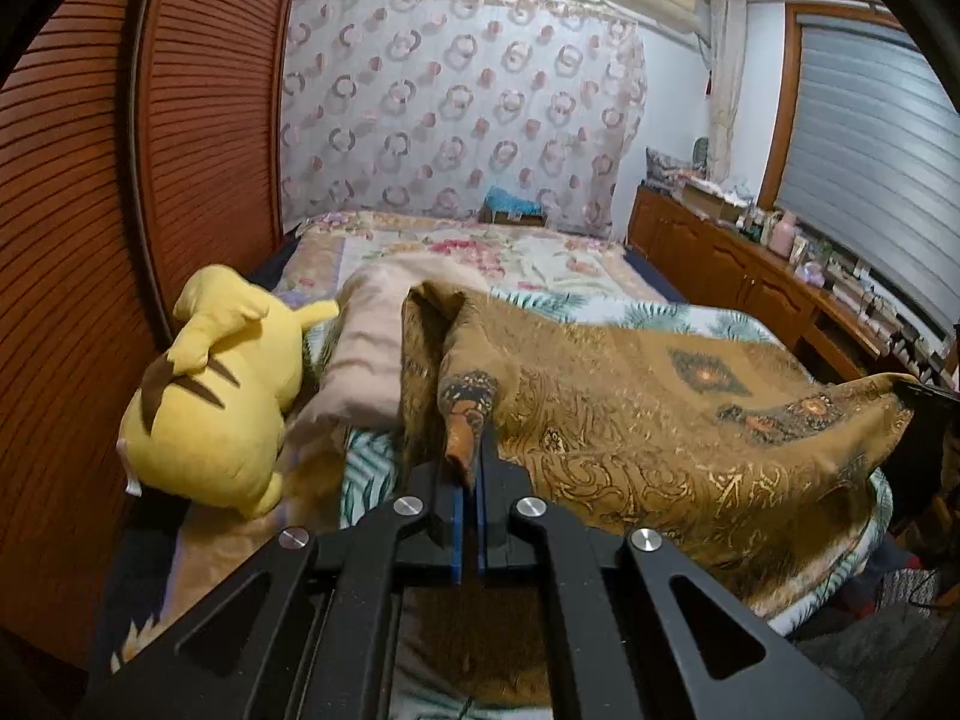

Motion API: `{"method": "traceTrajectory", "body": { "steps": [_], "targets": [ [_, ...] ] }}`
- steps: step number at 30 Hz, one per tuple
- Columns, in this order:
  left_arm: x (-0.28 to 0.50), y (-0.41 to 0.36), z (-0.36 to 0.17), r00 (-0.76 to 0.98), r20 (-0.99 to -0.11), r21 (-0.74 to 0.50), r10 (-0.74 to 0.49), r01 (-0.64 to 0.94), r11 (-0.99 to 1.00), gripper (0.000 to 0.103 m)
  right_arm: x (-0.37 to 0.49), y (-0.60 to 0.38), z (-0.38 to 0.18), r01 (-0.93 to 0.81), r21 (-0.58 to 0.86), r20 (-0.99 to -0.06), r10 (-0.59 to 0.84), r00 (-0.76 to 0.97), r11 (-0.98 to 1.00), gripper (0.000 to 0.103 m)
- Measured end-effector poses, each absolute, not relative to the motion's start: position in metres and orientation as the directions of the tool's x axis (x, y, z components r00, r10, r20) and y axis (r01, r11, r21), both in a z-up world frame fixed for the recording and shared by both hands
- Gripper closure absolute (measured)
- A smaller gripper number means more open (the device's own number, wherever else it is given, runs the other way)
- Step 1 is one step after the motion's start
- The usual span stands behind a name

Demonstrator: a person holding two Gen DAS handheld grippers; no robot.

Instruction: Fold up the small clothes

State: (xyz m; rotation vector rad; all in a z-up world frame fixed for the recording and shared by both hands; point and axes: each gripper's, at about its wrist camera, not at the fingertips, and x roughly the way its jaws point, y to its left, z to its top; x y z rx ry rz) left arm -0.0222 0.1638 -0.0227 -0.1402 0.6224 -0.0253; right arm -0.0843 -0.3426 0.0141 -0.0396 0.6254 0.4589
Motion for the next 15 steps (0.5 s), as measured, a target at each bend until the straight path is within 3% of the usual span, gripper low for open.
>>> {"method": "traceTrajectory", "body": {
  "steps": [6,9,12,13,14,15],
  "targets": [
    [-0.020,0.164,-0.065,0.748,-0.661,-0.142,-0.065,-0.040,0.989,0.099,-0.081,-0.340,-0.022,-0.402,0.094,-0.662,0.359,0.658,0.911,0.100],
    [-0.023,0.166,-0.074,0.734,-0.678,-0.139,-0.052,-0.058,0.989,0.085,-0.073,-0.334,-0.023,-0.377,0.073,-0.678,0.323,0.660,0.923,0.092],
    [-0.025,0.169,-0.073,0.738,-0.674,-0.131,-0.038,-0.069,0.989,0.068,-0.069,-0.329,-0.013,-0.351,0.017,-0.678,0.269,0.684,0.936,0.074],
    [-0.026,0.170,-0.072,0.742,-0.669,-0.137,-0.041,-0.069,0.988,0.062,-0.068,-0.329,-0.009,-0.341,0.000,-0.673,0.252,0.695,0.940,0.060],
    [-0.027,0.170,-0.072,0.744,-0.667,-0.141,-0.044,-0.068,0.988,0.061,-0.068,-0.327,-0.004,-0.330,-0.018,-0.665,0.235,0.709,0.944,0.049],
    [-0.026,0.171,-0.071,0.742,-0.668,-0.144,-0.048,-0.066,0.987,0.061,-0.070,-0.324,-0.002,-0.322,-0.032,-0.655,0.224,0.722,0.946,0.047]
  ]
}}
